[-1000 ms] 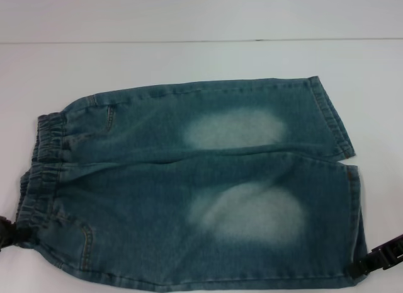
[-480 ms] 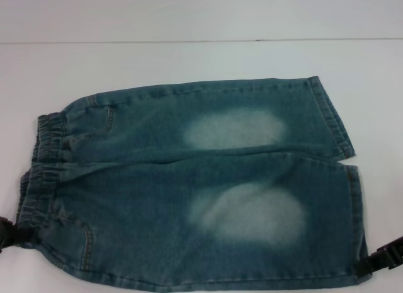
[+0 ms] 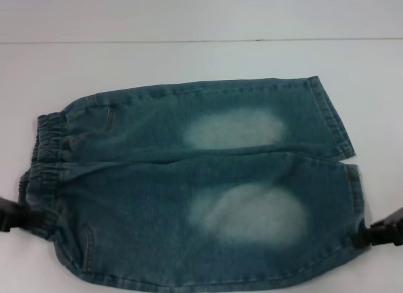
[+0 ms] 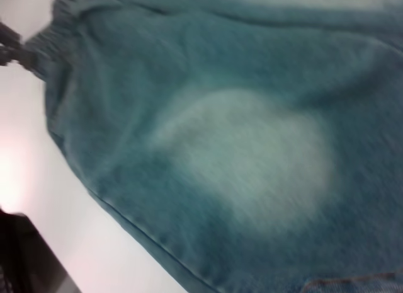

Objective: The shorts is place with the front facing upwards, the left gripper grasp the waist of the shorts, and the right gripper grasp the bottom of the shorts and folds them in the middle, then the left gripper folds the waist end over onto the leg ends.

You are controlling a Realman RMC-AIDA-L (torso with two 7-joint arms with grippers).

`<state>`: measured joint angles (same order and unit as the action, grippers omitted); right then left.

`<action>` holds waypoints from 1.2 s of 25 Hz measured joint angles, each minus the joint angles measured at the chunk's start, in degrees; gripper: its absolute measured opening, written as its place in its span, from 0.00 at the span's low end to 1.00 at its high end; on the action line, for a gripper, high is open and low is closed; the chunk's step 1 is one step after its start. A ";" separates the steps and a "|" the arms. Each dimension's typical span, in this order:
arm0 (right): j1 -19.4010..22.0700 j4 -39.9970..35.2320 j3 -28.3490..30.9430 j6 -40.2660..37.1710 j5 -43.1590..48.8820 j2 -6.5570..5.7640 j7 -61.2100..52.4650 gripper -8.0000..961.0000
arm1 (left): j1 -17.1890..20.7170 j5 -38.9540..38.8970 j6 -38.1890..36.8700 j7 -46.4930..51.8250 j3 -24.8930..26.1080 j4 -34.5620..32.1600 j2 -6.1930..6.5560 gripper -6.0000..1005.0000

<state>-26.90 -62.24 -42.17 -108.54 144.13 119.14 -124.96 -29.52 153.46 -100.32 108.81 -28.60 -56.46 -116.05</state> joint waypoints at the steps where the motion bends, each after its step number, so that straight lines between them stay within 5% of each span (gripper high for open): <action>1: -0.09 0.02 0.01 -0.02 -0.68 0.02 0.46 0.05 | -0.42 -0.22 -0.56 0.61 0.23 -0.07 0.10 0.10; 12: -0.78 0.21 2.82 2.24 -8.85 -1.63 4.20 0.05 | -3.58 -2.46 -1.79 4.08 3.57 0.03 1.57 0.10; 30: -1.75 2.29 3.98 13.09 -17.12 -1.45 8.39 0.05 | -5.60 -11.02 1.87 8.84 5.40 0.45 2.76 0.10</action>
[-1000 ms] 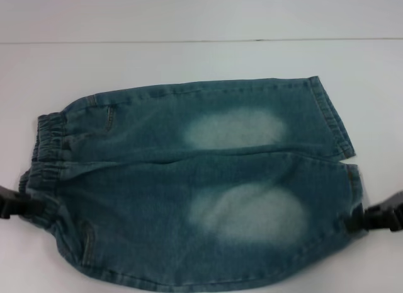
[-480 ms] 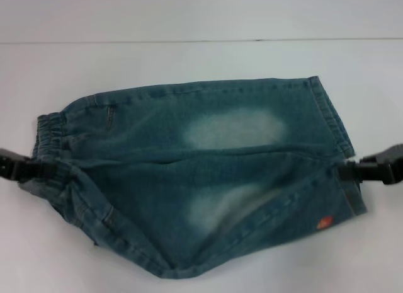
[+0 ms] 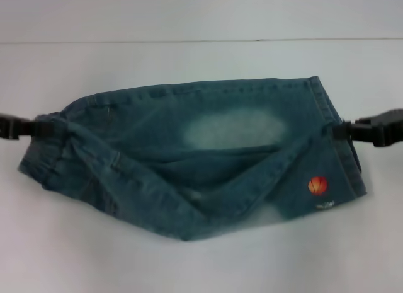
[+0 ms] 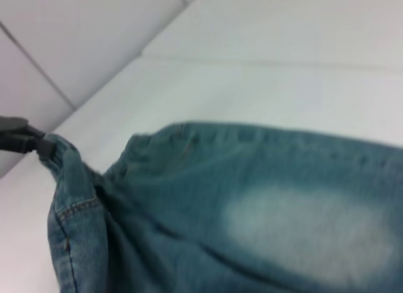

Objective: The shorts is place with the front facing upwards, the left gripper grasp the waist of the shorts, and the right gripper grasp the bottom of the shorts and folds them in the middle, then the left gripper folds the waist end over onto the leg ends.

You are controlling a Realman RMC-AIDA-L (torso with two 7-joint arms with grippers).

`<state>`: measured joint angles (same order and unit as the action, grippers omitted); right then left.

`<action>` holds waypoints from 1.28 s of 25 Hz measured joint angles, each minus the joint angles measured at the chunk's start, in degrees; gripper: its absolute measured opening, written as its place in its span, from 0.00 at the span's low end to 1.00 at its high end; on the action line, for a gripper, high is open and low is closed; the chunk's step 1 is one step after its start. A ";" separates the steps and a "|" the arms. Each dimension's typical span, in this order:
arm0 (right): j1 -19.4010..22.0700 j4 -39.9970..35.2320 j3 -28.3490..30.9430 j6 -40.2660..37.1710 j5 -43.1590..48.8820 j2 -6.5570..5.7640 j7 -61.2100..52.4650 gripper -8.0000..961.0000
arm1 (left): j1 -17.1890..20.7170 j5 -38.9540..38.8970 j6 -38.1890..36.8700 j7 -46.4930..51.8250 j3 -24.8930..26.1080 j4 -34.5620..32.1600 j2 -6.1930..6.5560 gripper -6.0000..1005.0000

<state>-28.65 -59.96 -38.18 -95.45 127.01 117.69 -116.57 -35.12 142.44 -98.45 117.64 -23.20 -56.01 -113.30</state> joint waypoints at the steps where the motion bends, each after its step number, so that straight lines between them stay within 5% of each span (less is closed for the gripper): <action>1: 0.00 0.14 0.12 0.56 -0.39 0.04 0.34 0.05 | -0.01 -0.46 0.48 0.00 0.20 0.12 0.03 0.10; 32: -4.91 10.34 0.96 23.56 -6.28 -0.41 11.97 0.05 | -0.70 -5.94 20.37 -2.73 -0.44 4.64 -2.18 0.10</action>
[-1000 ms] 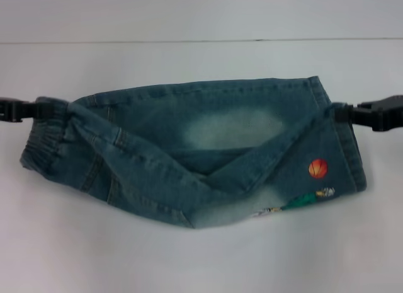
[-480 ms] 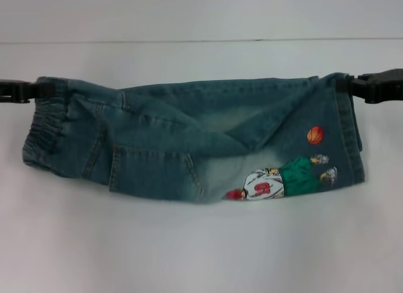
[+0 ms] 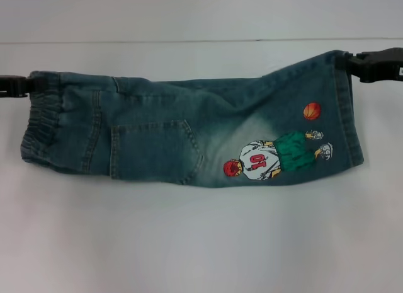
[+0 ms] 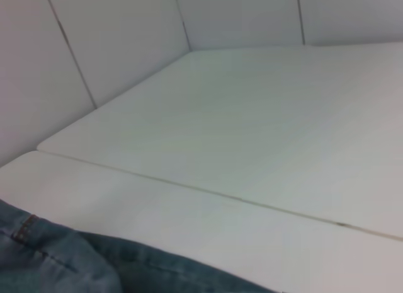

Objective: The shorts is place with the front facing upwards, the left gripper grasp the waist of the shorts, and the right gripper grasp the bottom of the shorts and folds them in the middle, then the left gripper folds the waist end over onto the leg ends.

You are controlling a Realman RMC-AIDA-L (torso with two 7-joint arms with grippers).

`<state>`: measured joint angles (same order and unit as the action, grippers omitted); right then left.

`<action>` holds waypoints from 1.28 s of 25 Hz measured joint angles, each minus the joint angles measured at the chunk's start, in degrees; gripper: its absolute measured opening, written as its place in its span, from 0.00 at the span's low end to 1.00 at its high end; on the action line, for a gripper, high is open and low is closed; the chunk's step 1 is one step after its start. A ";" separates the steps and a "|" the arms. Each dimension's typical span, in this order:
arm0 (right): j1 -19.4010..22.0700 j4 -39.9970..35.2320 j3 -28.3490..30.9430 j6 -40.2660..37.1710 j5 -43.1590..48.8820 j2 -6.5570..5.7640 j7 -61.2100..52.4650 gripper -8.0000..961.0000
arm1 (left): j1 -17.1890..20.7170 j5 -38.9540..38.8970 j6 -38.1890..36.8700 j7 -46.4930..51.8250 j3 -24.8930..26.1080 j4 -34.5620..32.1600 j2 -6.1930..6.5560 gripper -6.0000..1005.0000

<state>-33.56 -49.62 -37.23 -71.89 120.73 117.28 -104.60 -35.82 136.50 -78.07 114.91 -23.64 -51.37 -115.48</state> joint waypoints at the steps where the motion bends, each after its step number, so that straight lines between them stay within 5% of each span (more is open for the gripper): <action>1: -0.18 0.40 0.16 0.78 -0.04 -0.01 0.13 0.05 | 0.03 0.00 0.27 -0.12 0.00 0.14 -0.01 0.10; 13: -0.57 3.26 -0.38 8.74 -0.11 0.73 1.29 0.05 | 0.17 -0.34 4.34 -0.33 -0.38 1.69 -0.13 0.10; 19: -0.92 4.29 -0.34 11.97 -0.30 2.09 6.09 0.05 | -0.24 -0.82 5.35 -1.80 -0.53 1.79 -1.14 0.10; 32: -2.97 7.78 -5.36 21.14 -2.86 2.25 10.25 0.05 | -0.07 -3.34 10.05 -3.82 -2.05 1.91 -3.16 0.10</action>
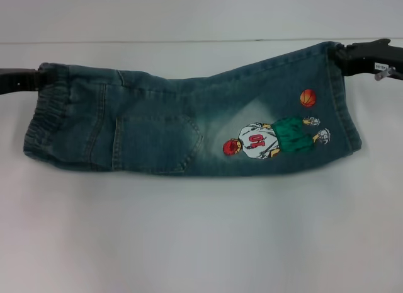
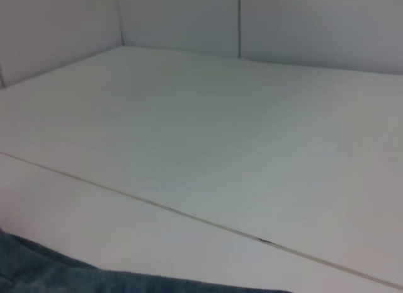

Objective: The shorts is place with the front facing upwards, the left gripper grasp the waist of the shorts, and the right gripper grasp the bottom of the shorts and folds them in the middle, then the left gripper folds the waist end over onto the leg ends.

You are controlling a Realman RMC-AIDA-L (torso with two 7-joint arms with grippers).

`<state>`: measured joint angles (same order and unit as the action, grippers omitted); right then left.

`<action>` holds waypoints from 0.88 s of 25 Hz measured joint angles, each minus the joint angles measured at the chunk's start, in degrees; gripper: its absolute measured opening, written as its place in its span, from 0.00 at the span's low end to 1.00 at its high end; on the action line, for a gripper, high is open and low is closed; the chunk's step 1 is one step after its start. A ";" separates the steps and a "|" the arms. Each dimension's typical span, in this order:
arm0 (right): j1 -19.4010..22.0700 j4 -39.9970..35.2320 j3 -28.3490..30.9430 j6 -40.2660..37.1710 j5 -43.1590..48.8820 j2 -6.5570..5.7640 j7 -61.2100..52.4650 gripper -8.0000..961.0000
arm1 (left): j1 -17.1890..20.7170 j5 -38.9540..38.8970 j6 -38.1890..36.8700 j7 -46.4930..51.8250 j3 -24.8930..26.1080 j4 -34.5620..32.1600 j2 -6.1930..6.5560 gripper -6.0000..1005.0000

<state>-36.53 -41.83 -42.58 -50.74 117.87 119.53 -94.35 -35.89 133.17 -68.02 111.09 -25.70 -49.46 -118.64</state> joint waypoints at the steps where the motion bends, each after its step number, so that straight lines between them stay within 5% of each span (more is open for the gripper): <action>1: -0.16 0.36 -0.29 0.72 0.00 0.00 -0.02 0.05 | -0.04 -0.01 0.62 0.11 -0.22 0.01 -0.10 0.10; 22: -0.67 3.47 -2.58 7.66 -0.21 0.40 0.58 0.05 | -0.32 -0.04 8.33 -0.34 -3.69 1.07 -1.49 0.10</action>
<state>-37.20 -38.36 -45.17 -43.08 117.66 119.93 -93.77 -36.21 133.13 -59.69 110.75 -29.39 -48.39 -120.13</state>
